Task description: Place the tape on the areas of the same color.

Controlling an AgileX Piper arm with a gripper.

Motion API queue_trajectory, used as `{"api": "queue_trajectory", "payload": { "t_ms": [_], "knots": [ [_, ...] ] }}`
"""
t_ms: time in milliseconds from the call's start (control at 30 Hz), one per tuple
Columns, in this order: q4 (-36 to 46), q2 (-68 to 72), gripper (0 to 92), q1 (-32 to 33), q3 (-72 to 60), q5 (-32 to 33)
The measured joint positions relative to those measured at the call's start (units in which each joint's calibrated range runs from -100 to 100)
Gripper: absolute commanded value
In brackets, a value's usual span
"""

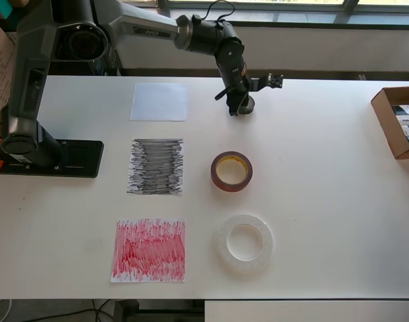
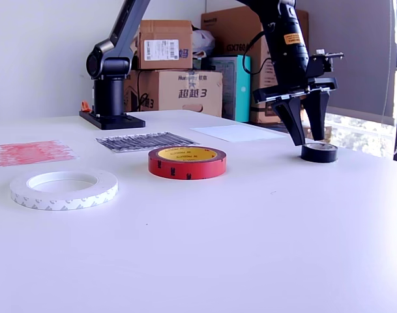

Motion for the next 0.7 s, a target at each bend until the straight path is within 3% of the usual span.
{"api": "queue_trajectory", "payload": {
  "t_ms": [533,700],
  "knots": [
    [-0.2,2.6,45.1,-0.1,0.0,0.0],
    [-0.1,2.6,30.3,-0.1,0.0,0.1]
  ]
}}
